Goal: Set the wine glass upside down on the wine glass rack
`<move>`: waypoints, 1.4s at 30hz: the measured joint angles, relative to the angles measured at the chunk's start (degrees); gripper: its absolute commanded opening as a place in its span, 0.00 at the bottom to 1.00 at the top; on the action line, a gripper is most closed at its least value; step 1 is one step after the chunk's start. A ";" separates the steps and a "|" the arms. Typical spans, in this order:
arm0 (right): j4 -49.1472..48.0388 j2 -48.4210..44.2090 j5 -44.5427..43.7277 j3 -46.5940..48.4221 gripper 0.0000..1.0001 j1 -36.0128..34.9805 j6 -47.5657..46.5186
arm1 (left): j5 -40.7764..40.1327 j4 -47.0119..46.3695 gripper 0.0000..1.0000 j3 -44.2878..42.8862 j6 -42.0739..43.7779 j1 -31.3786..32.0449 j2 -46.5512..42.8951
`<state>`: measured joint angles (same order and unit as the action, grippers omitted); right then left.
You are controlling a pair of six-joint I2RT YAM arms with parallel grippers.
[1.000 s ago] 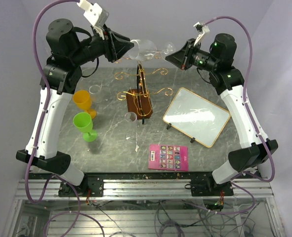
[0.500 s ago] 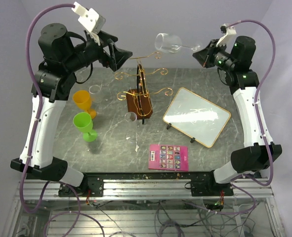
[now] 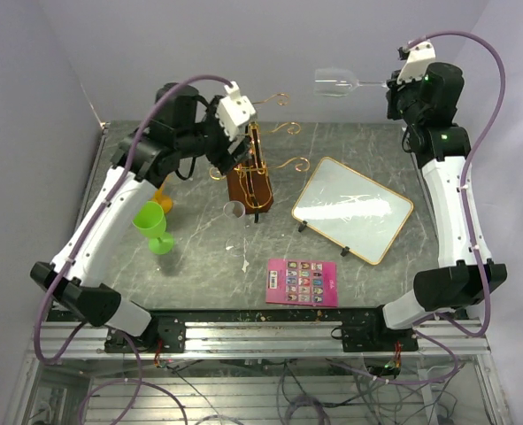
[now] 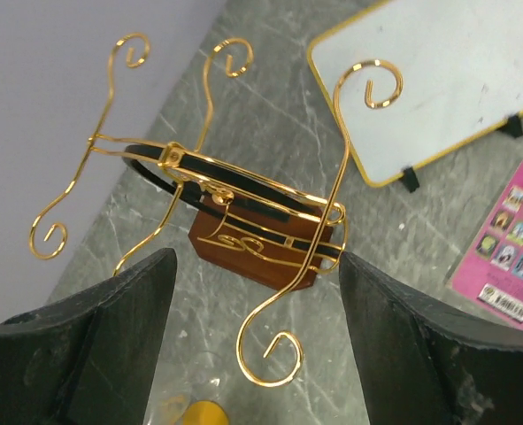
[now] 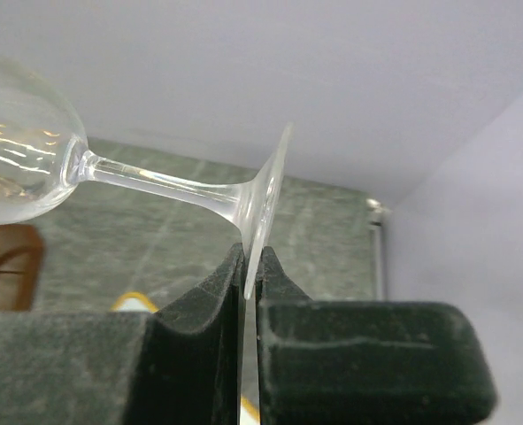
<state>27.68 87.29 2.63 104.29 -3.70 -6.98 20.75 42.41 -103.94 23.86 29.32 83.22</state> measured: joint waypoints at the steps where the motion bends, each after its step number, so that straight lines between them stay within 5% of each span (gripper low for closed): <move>1: 0.24 0.13 -1.64 0.33 0.00 0.00 -1.75 | -0.70 0.76 0.82 0.31 1.68 0.90 0.70; 14: 0.94 4.11 -13.86 0.98 0.00 -0.04 -16.37 | -8.09 4.70 0.68 0.72 10.49 6.86 10.69; 35: 1.25 0.81 -11.96 -7.65 0.00 -0.26 -17.14 | -8.11 14.16 0.32 -3.45 22.16 7.72 17.90; 42: -0.74 0.66 -13.79 -9.07 0.00 -4.17 -22.67 | -8.20 16.55 0.30 -4.28 26.10 7.72 18.58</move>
<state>26.94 87.94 -11.16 95.22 -7.88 -29.65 12.56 58.96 -108.22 49.95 37.04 101.80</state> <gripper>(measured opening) 0.035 0.301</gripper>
